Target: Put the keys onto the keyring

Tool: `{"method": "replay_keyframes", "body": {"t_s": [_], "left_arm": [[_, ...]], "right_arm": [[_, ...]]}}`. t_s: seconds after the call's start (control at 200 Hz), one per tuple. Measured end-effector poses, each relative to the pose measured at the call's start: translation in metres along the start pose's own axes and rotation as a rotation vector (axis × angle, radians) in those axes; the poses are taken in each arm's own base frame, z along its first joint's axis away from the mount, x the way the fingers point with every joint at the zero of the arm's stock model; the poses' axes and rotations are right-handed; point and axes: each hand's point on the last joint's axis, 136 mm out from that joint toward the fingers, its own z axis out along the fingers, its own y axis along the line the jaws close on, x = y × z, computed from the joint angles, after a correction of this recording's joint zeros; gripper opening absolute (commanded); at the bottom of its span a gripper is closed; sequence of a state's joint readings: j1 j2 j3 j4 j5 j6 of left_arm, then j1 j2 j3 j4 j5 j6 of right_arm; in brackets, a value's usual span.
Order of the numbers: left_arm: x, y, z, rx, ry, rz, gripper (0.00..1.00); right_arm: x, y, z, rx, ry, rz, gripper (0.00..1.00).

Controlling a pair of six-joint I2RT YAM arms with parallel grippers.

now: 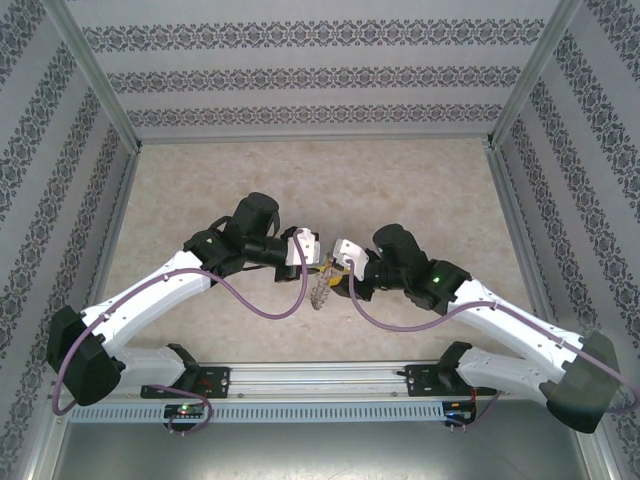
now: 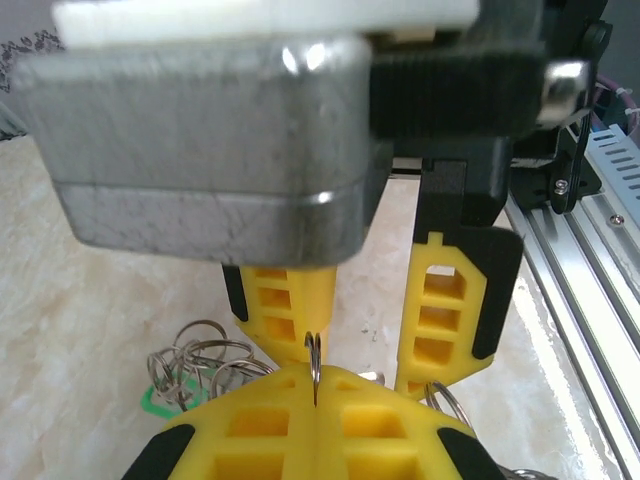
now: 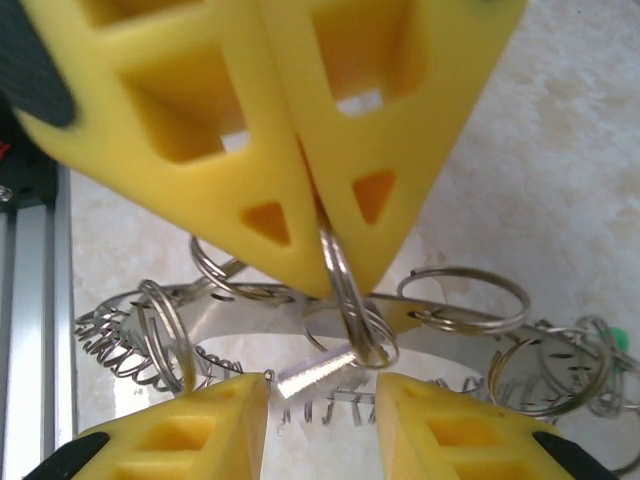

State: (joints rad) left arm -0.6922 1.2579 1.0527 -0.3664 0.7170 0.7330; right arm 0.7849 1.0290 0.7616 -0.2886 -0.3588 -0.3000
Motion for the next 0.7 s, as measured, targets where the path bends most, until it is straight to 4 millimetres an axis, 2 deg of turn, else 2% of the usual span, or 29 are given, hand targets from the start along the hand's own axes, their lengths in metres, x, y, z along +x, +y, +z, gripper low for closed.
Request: {"method": "replay_keyframes", "body": {"t_s": [0.095, 0.255, 0.475, 0.605, 0.699], "left_arm": [[-0.001, -0.001, 0.001, 0.004, -0.002, -0.001, 0.0], [0.0, -0.002, 0.002, 0.003, 0.0, -0.003, 0.0], [0.001, 0.0, 0.002, -0.01, 0.003, -0.007, 0.0], [0.0, 0.002, 0.002, -0.02, 0.004, -0.017, 0.0], [0.0, 0.006, 0.002, -0.041, 0.007, -0.014, 0.0]], "right_arm": [[0.001, 0.0, 0.005, 0.023, -0.009, -0.005, 0.41], [0.004, -0.003, 0.011, 0.059, -0.032, -0.017, 0.38], [-0.005, -0.014, 0.01, 0.121, -0.072, -0.036, 0.2], [-0.004, -0.015, 0.007, 0.137, -0.081, -0.049, 0.17], [0.0, -0.016, 0.004, 0.153, -0.08, -0.057, 0.05]]}}
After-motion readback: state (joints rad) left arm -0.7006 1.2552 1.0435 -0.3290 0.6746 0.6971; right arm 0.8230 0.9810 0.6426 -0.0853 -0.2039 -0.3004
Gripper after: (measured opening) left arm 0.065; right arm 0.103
